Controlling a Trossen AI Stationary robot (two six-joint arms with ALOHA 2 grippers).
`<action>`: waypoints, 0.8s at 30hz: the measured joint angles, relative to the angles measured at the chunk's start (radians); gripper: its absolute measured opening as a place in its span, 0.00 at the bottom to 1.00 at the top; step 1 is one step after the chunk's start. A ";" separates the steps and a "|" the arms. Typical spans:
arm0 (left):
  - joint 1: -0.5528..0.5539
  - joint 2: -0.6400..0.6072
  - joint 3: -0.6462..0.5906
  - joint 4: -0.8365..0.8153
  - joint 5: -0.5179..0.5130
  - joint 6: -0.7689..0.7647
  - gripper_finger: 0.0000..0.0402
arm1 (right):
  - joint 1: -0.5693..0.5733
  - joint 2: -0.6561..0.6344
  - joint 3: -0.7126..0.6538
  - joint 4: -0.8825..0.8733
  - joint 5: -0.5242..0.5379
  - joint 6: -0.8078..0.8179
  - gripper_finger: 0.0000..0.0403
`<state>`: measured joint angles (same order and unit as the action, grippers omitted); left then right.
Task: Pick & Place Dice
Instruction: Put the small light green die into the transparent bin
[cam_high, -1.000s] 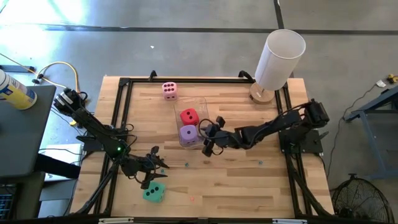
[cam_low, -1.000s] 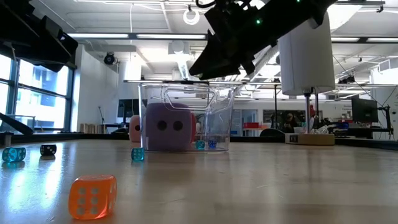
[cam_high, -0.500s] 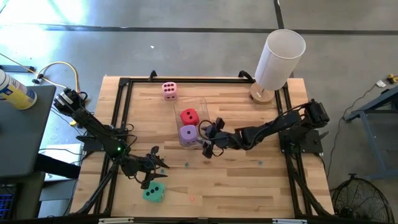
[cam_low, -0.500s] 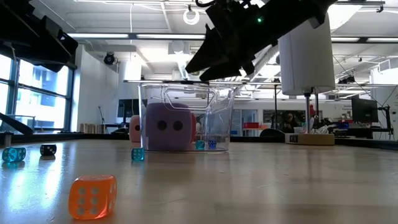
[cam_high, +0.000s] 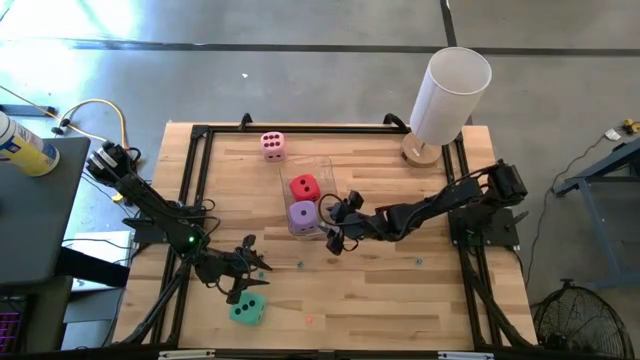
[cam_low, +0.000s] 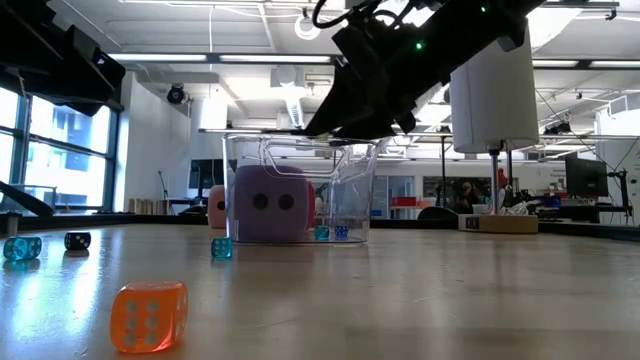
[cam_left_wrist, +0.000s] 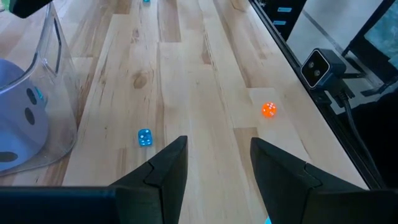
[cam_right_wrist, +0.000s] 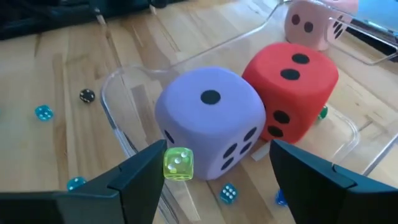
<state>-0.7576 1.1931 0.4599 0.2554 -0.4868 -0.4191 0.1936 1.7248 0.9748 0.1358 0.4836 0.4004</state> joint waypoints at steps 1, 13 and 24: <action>0.000 0.000 0.000 0.000 0.000 0.000 0.42 | 0.000 0.000 0.000 -0.005 -0.008 0.003 0.68; 0.000 0.000 0.000 0.000 0.000 0.000 0.42 | 0.000 0.000 0.000 -0.015 -0.067 0.049 0.67; 0.000 0.000 0.000 0.000 0.000 0.000 0.42 | 0.009 0.000 0.000 -0.015 -0.083 0.049 0.67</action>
<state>-0.7574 1.1930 0.4599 0.2550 -0.4866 -0.4187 0.2028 1.7245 0.9749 0.1208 0.4005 0.4492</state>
